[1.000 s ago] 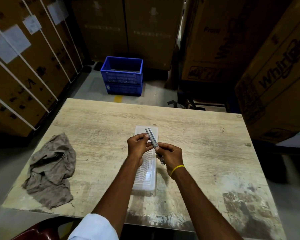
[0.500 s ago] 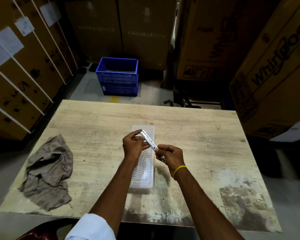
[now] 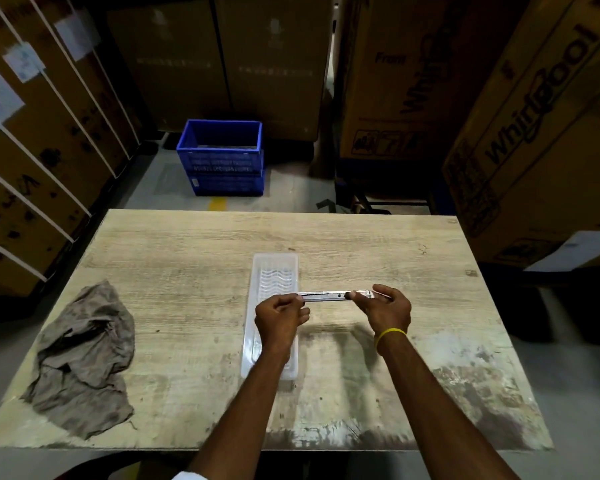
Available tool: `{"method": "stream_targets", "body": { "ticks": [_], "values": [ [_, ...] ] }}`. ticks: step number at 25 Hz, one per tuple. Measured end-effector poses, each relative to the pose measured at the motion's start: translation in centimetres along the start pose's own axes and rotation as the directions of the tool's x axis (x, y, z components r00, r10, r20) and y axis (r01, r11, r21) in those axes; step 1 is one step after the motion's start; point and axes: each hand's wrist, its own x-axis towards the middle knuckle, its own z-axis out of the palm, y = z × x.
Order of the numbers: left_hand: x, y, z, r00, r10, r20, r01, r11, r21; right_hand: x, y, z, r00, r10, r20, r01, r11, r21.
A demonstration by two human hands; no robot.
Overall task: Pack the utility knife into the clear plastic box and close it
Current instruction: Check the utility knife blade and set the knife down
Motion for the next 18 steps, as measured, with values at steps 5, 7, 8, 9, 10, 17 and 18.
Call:
{"method": "stream_targets", "body": {
  "ticks": [5, 7, 8, 9, 10, 17, 18],
  "values": [
    [-1.5, -1.8, 3.6, 0.999, -0.038, 0.017, 0.033, 0.971, 0.238, 1.3, 1.0, -3.4, 0.992, -0.033, -0.119, 0.026, 0.998, -0.058],
    [-2.3, -2.8, 4.8, 0.997, -0.035, 0.067, 0.007, 0.926, 0.378, 1.9, 2.0, -4.6, 0.988, 0.009, -0.152, -0.02, 0.997, -0.074],
    [-2.7, -3.4, 5.3, 0.995, -0.043, 0.092, -0.003, 0.892, 0.452, 2.2, 2.6, -5.1, 0.985, 0.036, -0.171, -0.051, 0.995, -0.08],
    [-3.0, -4.0, 5.6, 0.993, -0.054, 0.102, -0.005, 0.864, 0.504, 2.5, 3.3, -5.4, 0.98, 0.062, -0.188, -0.08, 0.993, -0.086],
    [-3.2, -4.4, 5.8, 0.992, -0.067, 0.103, 0.002, 0.846, 0.532, 2.7, 3.9, -5.6, 0.976, 0.084, -0.199, -0.105, 0.99, -0.095],
    [-3.4, -6.3, 5.4, 0.994, -0.095, 0.047, 0.035, 0.717, 0.696, 3.1, 7.9, -5.0, 0.981, 0.064, -0.185, -0.112, 0.96, -0.258],
    [-3.3, -6.6, 5.3, 0.995, -0.087, 0.049, 0.025, 0.693, 0.72, 3.2, 8.1, -4.9, 0.983, 0.046, -0.179, -0.095, 0.956, -0.276]
  ]
}}
